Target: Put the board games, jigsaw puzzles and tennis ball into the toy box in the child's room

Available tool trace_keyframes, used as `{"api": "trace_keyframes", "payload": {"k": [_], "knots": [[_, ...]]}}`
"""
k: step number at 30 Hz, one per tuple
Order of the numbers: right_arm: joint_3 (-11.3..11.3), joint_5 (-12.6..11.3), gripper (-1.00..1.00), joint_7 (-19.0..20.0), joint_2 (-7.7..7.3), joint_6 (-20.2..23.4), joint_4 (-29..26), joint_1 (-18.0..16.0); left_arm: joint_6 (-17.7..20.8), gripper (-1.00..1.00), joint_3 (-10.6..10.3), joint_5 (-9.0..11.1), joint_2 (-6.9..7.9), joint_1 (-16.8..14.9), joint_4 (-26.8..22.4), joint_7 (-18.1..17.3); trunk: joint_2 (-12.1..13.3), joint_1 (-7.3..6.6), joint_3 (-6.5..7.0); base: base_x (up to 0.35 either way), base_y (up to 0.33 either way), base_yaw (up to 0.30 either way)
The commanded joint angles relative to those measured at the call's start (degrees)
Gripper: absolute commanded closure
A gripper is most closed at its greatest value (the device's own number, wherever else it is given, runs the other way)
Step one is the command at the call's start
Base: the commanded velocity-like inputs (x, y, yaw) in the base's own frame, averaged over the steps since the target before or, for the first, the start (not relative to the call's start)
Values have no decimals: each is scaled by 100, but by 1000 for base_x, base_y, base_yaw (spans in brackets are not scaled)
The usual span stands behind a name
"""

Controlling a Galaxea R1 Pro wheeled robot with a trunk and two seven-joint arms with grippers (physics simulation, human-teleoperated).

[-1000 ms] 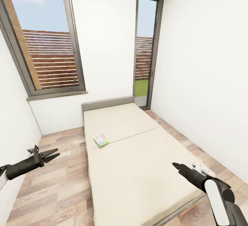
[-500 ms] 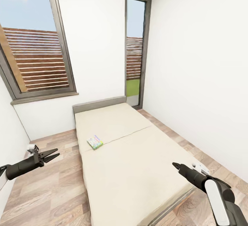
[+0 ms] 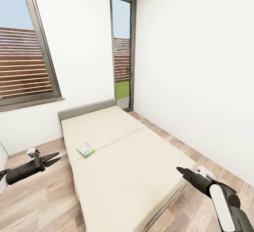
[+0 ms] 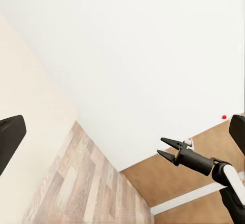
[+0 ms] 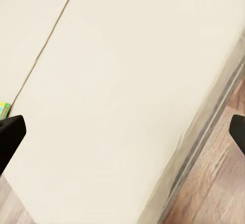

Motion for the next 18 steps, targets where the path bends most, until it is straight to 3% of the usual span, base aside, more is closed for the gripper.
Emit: {"api": "trace_keyframes", "payload": {"k": [1,6,18], "knots": [[1,-61,-100,-55,0,23,-6,-7,60,-100,3,2,3,-3,0,-21,-14,4,-14,0,191,-279],[1,-60,-100,-57,0,23,-6,-7,60,-100,5,2,5,-3,0,-22,-14,4,-14,0,121,-195],[-5,-64,-100,-55,0,23,-6,-7,60,-100,5,5,6,-3,0,-22,-14,4,-13,0,74,-33]]}}
